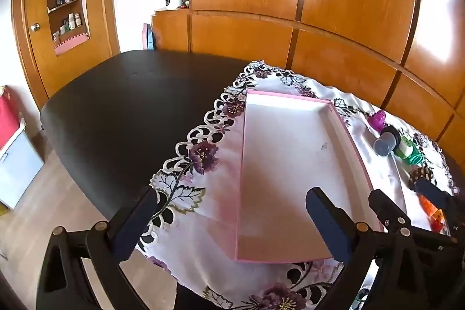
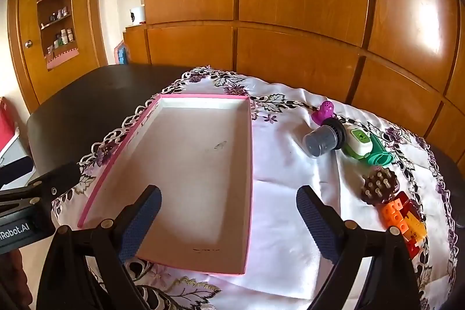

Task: Organize rigid objects
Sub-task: 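Move both tools toward the toy cluster beside the pink tray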

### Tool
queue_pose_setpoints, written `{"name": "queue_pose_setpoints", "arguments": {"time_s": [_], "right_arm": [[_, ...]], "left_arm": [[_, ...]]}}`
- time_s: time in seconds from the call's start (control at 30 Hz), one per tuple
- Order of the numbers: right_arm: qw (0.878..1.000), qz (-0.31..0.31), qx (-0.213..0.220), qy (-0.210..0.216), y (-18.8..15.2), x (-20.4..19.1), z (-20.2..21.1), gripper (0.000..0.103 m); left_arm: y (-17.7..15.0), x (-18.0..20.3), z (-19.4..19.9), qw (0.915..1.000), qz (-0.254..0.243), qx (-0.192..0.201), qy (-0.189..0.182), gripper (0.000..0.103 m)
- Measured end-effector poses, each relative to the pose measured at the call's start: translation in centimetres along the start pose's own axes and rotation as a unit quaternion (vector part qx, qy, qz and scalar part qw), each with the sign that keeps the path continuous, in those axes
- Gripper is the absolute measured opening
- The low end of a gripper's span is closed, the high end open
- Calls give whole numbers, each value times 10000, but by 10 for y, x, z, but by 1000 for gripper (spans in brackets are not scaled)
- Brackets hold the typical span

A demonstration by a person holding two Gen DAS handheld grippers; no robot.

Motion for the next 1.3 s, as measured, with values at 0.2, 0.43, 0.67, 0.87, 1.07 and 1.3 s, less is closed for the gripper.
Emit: {"name": "queue_pose_setpoints", "arguments": {"time_s": [0.2, 0.43, 0.67, 0.87, 1.07, 1.3], "right_arm": [[10000, -38, -48, 24, 0, 6, -4, 95], [9999, 43, 64, -113, 0, 8, -1, 95], [9998, 126, 105, -139, -1, 18, 2, 95], [9996, 69, 126, -240, -1, 37, 5, 95], [9991, -96, 152, -387, 5, 70, 9, 95], [9968, -316, 251, -695, 13, 117, 19, 95]], "left_arm": [[0, -1, -2, 10000, 17, -76, -36, 103], [0, 5, 2, 9997, -187, 69, 166, 103], [2, 14, 9, 9986, -425, 185, 247, 103], [6, 32, 17, 9952, -823, 373, 377, 103], [8, 48, 18, 9928, -1087, 393, 327, 103], [8, 62, 16, 9904, -1296, 379, 304, 103]]}}
Point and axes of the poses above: each gripper's, at about its wrist camera, not at the fingertips, and z roughly against the way its jaws point, x to its right, y to its top, the point moved 1 cm from there along -z, roughly the way its jaws point, and after that the axes turned 7 degrees about -x, right-handed, at the moved point
